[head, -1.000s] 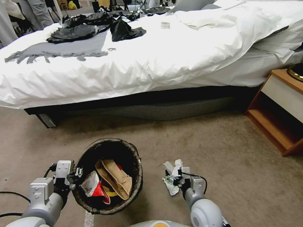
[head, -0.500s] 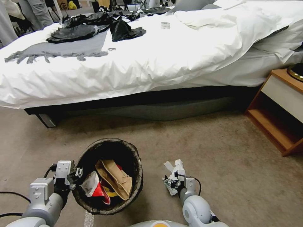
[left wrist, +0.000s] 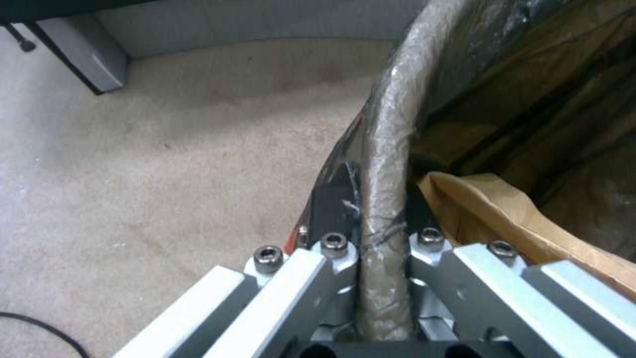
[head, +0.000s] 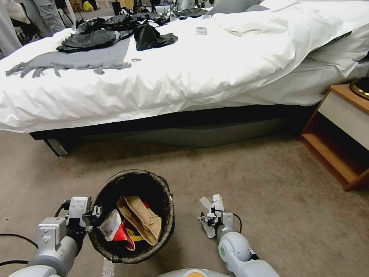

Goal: Pick up the trash bin, then pick up the garbage from the floor and place it into the trash bin.

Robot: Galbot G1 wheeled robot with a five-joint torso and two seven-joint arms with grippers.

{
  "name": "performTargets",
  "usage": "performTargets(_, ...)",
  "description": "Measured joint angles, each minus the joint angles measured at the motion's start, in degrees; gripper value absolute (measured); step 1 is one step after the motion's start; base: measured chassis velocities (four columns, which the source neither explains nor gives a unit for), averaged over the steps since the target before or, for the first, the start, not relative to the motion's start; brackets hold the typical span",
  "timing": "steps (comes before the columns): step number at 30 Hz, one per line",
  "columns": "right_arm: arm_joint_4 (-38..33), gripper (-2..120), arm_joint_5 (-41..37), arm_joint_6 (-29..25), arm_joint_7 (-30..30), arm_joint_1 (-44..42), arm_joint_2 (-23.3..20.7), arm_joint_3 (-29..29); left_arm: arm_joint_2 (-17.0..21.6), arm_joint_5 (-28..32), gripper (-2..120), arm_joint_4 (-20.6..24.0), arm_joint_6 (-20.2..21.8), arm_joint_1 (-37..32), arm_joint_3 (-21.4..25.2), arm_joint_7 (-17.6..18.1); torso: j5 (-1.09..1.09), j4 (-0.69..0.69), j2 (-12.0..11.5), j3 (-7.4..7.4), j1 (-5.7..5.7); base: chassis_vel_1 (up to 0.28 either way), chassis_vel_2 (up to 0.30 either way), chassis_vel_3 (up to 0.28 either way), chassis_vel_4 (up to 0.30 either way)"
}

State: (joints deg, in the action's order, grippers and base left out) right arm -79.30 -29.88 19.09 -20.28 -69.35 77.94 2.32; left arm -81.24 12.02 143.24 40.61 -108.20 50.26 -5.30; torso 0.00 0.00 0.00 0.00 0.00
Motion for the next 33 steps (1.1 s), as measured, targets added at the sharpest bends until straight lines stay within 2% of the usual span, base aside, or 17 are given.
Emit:
performTargets(8,3.6,100,-0.96,-1.38,-0.33,1.84,0.24,-0.48,0.13,-0.18,0,0.0,0.03,-0.02,-0.07,-0.01,0.0,0.0,0.0,0.0,0.0,0.0,0.0,0.0,0.0)
performTargets(10,3.88,96,-1.0,-1.53,-0.52,1.87,0.21,-0.53,0.09,-0.21,0,0.0,0.03,0.02,-0.12,0.0,0.0,0.0,0.0,0.0,0.0,0.0,0.0,0.0,0.0)
performTargets(12,3.96,87,-1.08,-1.67,-0.67,1.86,0.12,-0.55,0.08,-0.24,0,0.0,0.03,0.07,-0.15,-0.02,0.0,0.0,0.0,0.0,0.0,0.0,0.0,0.0,0.0)
performTargets(14,3.96,84,-1.08,-1.79,-0.69,1.8,0.05,-0.57,0.08,-0.26,0,0.0,0.03,0.11,-0.15,-0.02,-0.01,-0.01,0.0,0.0,0.0,0.0,0.0,0.0,0.0)
performTargets(15,3.91,77,-1.08,-1.89,-0.73,1.68,-0.09,-0.64,0.08,-0.27,0,0.0,0.03,0.16,-0.16,-0.02,-0.03,-0.02,0.0,0.0,-0.01,0.0,0.0,0.0,0.0)
performTargets(16,3.91,77,-1.08,-1.89,-0.73,1.68,-0.09,-0.64,0.08,-0.27,0,0.0,0.03,0.16,-0.16,-0.02,-0.03,-0.02,0.0,0.0,-0.01,0.0,0.0,0.0,0.0)
performTargets(22,4.09,51,-1.04,-2.25,-0.79,1.76,-0.15,-0.75,0.18,-0.27,0,0.0,0.03,0.3,-0.19,-0.04,-0.03,-0.02,0.0,-0.01,0.0,0.0,0.0,0.0,0.0)
performTargets(24,4.14,49,-1.04,-2.27,-0.79,1.78,-0.15,-0.76,0.21,-0.27,0,0.0,0.03,0.32,-0.19,-0.04,-0.04,-0.03,0.0,-0.01,0.0,0.0,0.0,0.0,0.0)
performTargets(25,4.27,41,-1.04,-2.33,-0.79,1.84,-0.12,-0.79,0.28,-0.26,0,0.0,0.03,0.36,-0.19,-0.05,-0.02,-0.01,0.0,-0.01,0.0,0.0,0.0,0.0,0.0)
performTargets(27,4.36,40,-1.03,-2.4,-0.79,1.87,-0.08,-0.8,0.3,-0.26,0,0.0,0.03,0.39,-0.19,-0.05,-0.01,-0.01,0.0,-0.01,0.0,0.0,0.0,0.0,0.0)
performTargets(29,4.68,26,-1.01,-2.66,-0.8,1.91,-0.04,-0.82,0.34,-0.25,0,0.0,0.03,0.52,-0.24,-0.06,-0.02,-0.01,0.0,-0.01,0.0,0.0,0.0,0.0,0.0)
performTargets(33,4.97,14,-0.99,-2.85,-0.79,1.96,-0.02,-0.84,0.4,-0.23,0,0.0,0.02,0.65,-0.27,-0.08,-0.02,0.0,0.0,-0.01,0.0,0.0,0.0,0.0,0.0)
